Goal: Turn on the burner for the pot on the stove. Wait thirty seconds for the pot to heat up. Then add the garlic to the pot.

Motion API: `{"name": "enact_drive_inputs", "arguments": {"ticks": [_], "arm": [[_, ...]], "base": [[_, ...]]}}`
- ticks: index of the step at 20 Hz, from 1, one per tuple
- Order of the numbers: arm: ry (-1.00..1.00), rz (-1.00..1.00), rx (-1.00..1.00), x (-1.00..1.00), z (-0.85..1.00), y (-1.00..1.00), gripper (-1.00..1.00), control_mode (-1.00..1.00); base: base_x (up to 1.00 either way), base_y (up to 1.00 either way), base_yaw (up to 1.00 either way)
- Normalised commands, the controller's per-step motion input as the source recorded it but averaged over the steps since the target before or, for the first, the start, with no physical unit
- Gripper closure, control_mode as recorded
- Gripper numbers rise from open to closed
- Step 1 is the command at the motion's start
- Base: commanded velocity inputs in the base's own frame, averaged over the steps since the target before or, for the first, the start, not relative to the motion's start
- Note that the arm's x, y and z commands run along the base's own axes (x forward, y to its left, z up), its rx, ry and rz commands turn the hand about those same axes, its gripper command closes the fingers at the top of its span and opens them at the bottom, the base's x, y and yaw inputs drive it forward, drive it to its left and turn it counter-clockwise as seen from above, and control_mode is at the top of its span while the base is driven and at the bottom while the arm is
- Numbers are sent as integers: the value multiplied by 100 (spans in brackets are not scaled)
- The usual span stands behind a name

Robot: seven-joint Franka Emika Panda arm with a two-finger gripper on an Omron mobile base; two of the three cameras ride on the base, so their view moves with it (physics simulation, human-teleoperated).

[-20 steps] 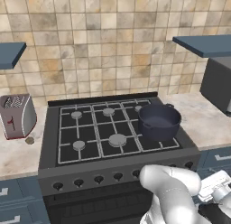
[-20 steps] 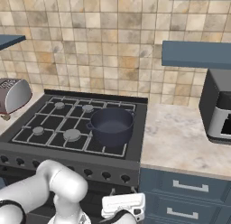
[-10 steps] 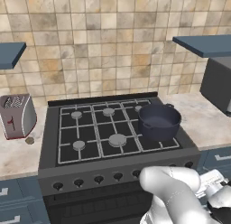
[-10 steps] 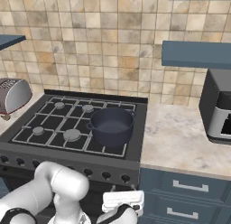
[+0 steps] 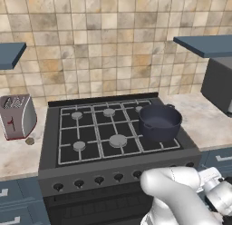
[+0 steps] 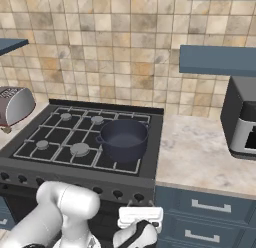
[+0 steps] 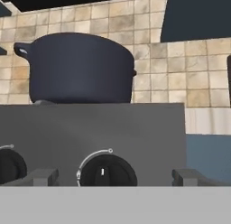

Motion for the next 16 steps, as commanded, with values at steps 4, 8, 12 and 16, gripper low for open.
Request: {"name": "enact_drive_inputs", "arguments": {"ticks": [4, 8, 12, 16], "arm": [[0, 0, 7, 21, -29, 0, -100, -100], [0, 0, 1, 17, -23, 2, -100, -100], [0, -1, 0, 24, 0, 0, -100, -100], [-2, -3, 0, 9, 0, 6, -100, -100]], "base": [[0, 0, 0], [0, 0, 0], [0, 0, 0], [0, 0, 0]]}}
